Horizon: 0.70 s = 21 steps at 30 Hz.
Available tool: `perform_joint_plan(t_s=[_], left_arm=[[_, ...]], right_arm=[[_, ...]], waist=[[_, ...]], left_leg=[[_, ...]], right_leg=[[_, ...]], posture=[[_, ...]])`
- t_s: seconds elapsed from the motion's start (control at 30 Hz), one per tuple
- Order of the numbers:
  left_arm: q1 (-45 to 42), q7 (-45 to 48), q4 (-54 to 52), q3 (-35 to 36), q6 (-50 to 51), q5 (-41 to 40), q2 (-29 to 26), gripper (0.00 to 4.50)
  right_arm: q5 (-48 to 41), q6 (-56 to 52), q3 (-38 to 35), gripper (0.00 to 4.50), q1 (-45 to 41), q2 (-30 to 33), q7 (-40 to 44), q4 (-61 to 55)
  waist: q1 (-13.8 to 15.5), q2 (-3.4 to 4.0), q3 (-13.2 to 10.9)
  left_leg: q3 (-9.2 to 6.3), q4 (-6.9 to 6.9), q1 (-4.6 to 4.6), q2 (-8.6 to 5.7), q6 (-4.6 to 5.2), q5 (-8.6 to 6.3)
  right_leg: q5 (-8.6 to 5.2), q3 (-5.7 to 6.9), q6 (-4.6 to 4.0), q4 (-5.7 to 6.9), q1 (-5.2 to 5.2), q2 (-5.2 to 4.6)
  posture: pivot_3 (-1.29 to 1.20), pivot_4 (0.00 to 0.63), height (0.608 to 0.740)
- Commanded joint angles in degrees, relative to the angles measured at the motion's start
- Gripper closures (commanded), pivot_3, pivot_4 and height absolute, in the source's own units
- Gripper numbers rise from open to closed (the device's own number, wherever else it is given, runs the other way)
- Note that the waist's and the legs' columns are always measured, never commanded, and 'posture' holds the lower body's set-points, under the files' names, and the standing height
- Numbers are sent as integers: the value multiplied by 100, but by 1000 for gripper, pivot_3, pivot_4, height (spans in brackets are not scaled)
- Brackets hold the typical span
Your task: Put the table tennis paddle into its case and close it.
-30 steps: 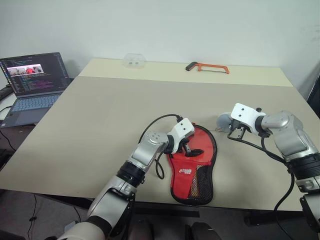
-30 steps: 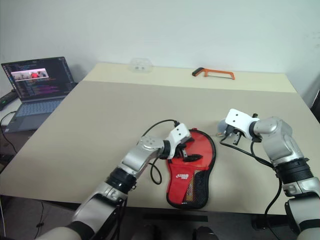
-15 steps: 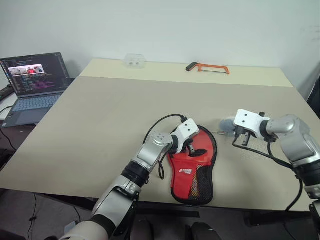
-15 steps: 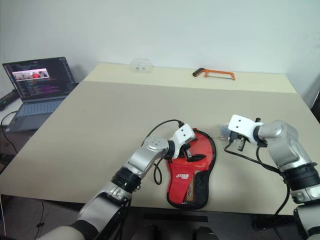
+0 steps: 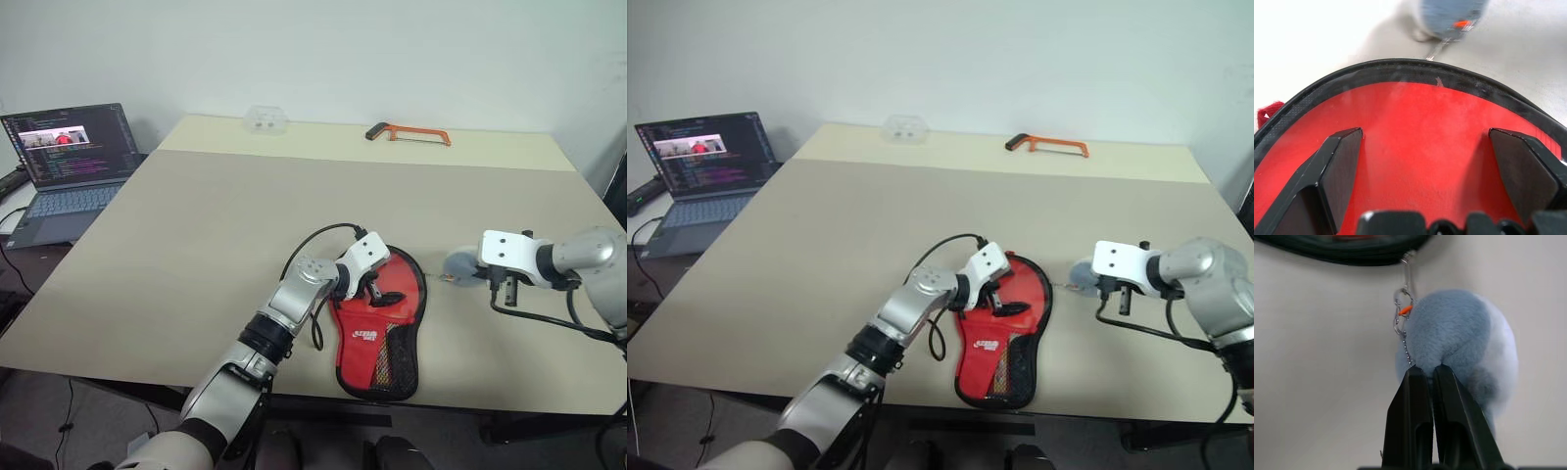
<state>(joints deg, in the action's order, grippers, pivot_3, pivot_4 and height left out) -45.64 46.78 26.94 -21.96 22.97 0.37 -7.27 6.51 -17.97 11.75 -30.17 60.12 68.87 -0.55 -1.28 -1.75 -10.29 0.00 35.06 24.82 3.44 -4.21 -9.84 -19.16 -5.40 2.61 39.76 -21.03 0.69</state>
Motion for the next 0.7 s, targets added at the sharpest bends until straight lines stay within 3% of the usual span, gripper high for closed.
perform_joint_plan(t_s=[0.03, 0.2, 0.7], left_arm=[[77, -130, 514, -71, 48, 245, -67, 0], [14, -97, 704, -125, -84, 296, -49, 0], [-182, -113, 1141, -176, -295, 373, 71, 0]], right_arm=[[-369, 112, -434, 4480, 202, 453, 457, -440], [-1236, -287, -810, 4480, 481, 714, 1001, -1128], [-2673, -691, -1318, 4480, 1456, 1418, 1717, -2396]], waist=[[-5, 2, 1], [-11, 4, 2], [96, 10, 6]], left_leg=[[0, 1, -1, 0, 0, 0], [-5, 2, -5, 0, 0, 0], [-16, 0, -4, -1, 1, -2]], right_leg=[[0, 0, 1, 0, 3, 0], [-2, 4, 7, -1, 12, 0], [1, 22, 2, -47, 38, -2]], posture=[[0, 150, 740], [0, 150, 740], [0, 150, 740]])
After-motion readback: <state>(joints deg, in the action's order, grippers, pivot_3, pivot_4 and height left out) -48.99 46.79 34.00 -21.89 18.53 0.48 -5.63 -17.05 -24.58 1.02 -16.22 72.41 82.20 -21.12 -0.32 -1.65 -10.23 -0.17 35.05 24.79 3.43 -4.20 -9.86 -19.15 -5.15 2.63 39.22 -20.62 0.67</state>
